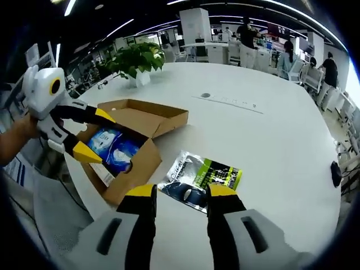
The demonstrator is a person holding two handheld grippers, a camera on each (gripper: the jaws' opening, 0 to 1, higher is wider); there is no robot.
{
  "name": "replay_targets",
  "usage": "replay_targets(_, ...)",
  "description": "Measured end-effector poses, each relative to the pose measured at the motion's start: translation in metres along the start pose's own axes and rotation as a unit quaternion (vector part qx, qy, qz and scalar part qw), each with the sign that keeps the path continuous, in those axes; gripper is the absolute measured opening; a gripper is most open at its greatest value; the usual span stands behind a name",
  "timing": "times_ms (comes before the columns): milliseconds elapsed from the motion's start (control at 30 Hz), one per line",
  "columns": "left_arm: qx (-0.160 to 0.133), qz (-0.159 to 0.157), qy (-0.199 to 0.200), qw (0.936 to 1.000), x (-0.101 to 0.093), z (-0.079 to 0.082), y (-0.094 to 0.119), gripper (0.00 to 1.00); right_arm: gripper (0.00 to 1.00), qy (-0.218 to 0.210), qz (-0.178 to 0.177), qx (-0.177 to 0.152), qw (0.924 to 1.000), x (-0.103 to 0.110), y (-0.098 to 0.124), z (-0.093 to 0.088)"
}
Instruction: Operate the shoe box by opening the lid, removing the specified soft item, and placing it in the target area until the item is outside and the box remains undamaged.
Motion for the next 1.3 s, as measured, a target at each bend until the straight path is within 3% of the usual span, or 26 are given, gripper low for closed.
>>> replay_targets(600, -0.023, 0.044, 0.047, 0.9977, 0.027, -0.046, 0.056, 0.61, 0.37, 0.039, 0.074, -0.010, 0.9964, 0.051, -0.027, 0.017)
replay_targets(1300, -0.056, 0.080, 0.090, 0.9912, 0.048, -0.088, 0.104, 0.77, 0.37, 0.064, 0.135, -0.007, 0.9888, 0.090, -0.072, 0.032)
Point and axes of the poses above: the point that each gripper's makers call its tool centre point, and the gripper's own axes: y roughly backward along the fingers, x roughly to its left, z roughly out of its top, the point moved 9 cm from there along y, roughly backward along the fingers, and after that the axes turned 3 degrees about z, right-handed, at the moved point
